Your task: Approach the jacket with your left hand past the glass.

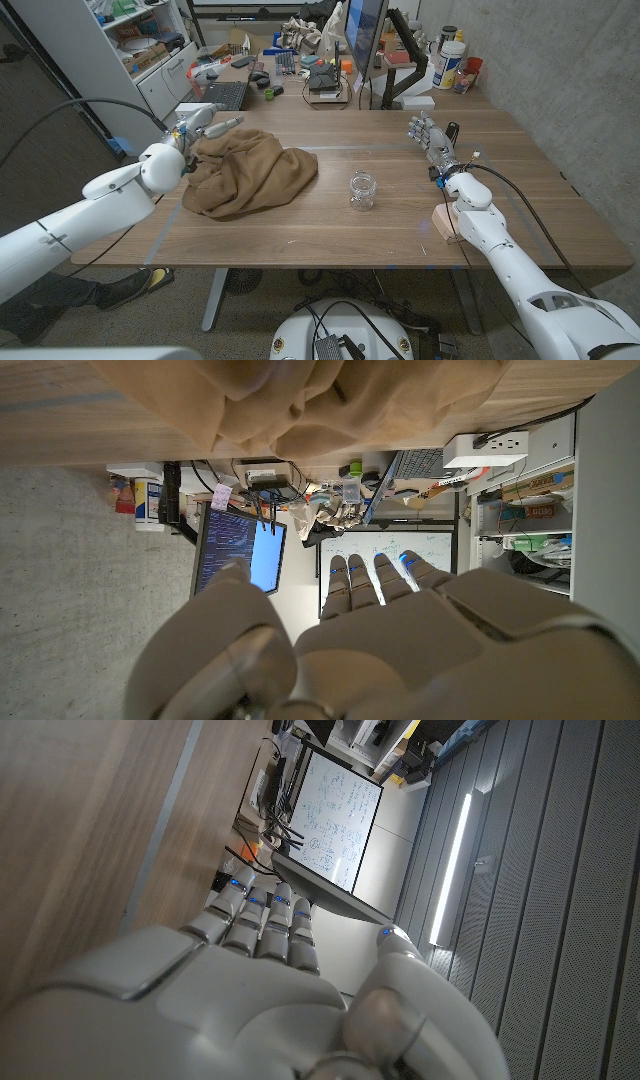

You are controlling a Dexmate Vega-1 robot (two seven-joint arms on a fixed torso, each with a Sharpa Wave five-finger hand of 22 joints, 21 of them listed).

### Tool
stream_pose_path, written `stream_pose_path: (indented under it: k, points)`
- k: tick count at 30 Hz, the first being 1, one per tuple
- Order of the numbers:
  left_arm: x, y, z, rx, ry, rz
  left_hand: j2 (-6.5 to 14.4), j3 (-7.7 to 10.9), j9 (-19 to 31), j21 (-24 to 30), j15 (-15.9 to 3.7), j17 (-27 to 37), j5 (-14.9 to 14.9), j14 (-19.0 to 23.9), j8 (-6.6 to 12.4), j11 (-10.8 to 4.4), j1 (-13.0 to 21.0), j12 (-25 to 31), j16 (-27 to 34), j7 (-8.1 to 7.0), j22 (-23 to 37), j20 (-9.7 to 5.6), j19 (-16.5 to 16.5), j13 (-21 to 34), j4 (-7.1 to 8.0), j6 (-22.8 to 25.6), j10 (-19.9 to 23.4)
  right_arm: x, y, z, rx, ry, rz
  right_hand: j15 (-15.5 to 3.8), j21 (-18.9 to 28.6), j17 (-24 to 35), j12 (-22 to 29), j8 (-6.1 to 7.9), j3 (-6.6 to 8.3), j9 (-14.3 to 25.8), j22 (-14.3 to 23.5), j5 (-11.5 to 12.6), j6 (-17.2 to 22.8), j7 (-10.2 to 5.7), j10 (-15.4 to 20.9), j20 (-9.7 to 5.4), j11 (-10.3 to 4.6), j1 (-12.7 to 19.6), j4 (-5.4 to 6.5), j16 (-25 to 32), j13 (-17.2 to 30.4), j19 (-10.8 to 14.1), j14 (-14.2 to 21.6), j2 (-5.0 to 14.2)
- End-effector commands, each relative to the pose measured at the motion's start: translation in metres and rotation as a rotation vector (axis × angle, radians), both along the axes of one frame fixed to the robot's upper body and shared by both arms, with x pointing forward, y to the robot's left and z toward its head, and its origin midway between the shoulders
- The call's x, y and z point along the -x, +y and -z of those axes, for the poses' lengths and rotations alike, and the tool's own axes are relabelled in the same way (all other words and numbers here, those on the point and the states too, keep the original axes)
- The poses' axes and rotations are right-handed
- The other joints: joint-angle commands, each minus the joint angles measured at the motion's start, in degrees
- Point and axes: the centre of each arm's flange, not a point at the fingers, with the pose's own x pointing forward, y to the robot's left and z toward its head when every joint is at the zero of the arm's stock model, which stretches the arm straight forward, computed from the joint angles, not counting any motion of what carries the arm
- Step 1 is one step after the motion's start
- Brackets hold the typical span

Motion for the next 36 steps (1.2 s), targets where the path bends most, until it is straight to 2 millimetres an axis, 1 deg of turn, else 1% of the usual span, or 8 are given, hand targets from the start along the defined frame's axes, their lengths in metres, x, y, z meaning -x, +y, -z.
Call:
stream_pose_path:
  k: [1,17,20,22,25,31,36]
  points:
    - [-0.010,-0.003,0.015,0.020,0.023,0.007,0.1,0.14,0.1,0.4,-0.31,0.2,0.2,0.2,0.16,-0.21,0.5,0.0,0.3,-0.21,0.3,0.25,0.0,0.1,-0.32,0.4,0.2,0.002,0.000,0.000,0.000,-0.006,0.001,-0.15,-0.2,0.0,0.2,0.30,-0.07,0.1,0.1,0.2,0.5,0.14,0.6,0.09,0.20,-0.4,0.05,0.2,0.2,0.7,0.5,0.02]
    - [-0.023,-0.005,0.034,0.041,0.074,0.023,0.1,0.04,0.1,0.4,-0.28,0.2,0.3,0.5,0.27,-0.56,0.8,0.0,0.3,-0.22,0.4,0.33,0.0,0.1,-0.41,0.9,0.2,0.003,0.001,0.001,0.003,-0.007,0.000,-0.06,-0.5,0.0,0.3,0.38,-0.12,0.1,0.1,0.3,0.8,-0.05,0.8,0.16,0.12,-0.4,0.01,0.2,0.2,0.9,0.8,0.07]
    - [-0.026,-0.006,0.037,0.046,0.082,0.026,0.1,0.02,0.1,0.4,-0.27,0.2,0.3,0.5,0.25,-0.55,0.8,0.0,0.3,-0.24,0.4,0.28,0.0,0.1,-0.42,0.9,0.3,0.003,0.001,0.001,0.003,-0.006,0.000,-0.09,-0.5,0.0,0.3,0.39,-0.13,0.1,0.1,0.3,0.9,-0.05,0.8,0.15,0.10,-0.4,0.00,0.2,0.2,0.9,0.8,0.09]
    - [-0.028,-0.006,0.040,0.049,0.087,0.027,0.1,0.00,0.1,0.4,-0.32,0.2,0.3,0.5,0.25,-0.23,0.9,0.0,0.3,-0.26,0.4,0.34,0.0,0.1,-0.43,1.0,0.4,0.002,0.002,0.001,0.002,-0.006,0.000,-0.09,-0.5,0.0,0.3,0.39,-0.13,0.1,0.1,0.3,0.9,-0.03,0.8,0.15,0.07,-0.4,-0.01,0.2,0.2,0.9,0.8,0.10]
    - [-0.030,-0.006,0.042,0.049,0.094,0.026,0.1,-0.03,0.1,0.4,-0.29,0.2,0.3,0.5,0.23,-0.35,0.9,0.0,0.3,-0.27,0.4,0.32,0.0,0.1,-0.43,1.0,0.3,0.001,0.002,0.001,0.003,-0.005,-0.001,-0.09,-0.6,0.0,0.3,0.40,-0.14,0.1,0.1,0.3,0.9,-0.04,0.9,0.15,0.05,-0.4,-0.03,0.2,0.2,0.9,0.8,0.11]
    - [-0.032,-0.007,0.044,0.040,0.095,0.019,0.2,-0.08,0.1,0.4,-0.31,0.2,0.3,0.5,0.22,-0.49,0.9,-0.1,0.3,-0.36,0.4,0.31,0.0,0.1,-0.45,1.1,0.3,-0.001,0.004,-0.001,0.007,-0.004,-0.005,-0.09,-0.7,0.0,0.3,0.40,-0.15,0.1,0.1,0.3,1.0,-0.07,0.9,0.14,0.06,-0.4,-0.05,0.2,0.2,1.0,0.8,0.14]
    - [-0.031,-0.009,0.041,0.032,0.086,0.018,0.2,-0.13,0.1,0.4,-0.29,0.2,0.3,0.6,0.20,-0.61,1.0,-0.1,0.3,-0.40,0.4,0.37,0.0,0.1,-0.45,1.1,0.3,-0.002,0.004,-0.003,0.008,-0.008,-0.006,-0.17,-0.7,0.0,0.3,0.39,-0.16,0.1,0.1,0.3,1.0,-0.10,1.0,0.14,0.07,-0.4,-0.05,0.2,0.2,1.1,0.8,0.16]
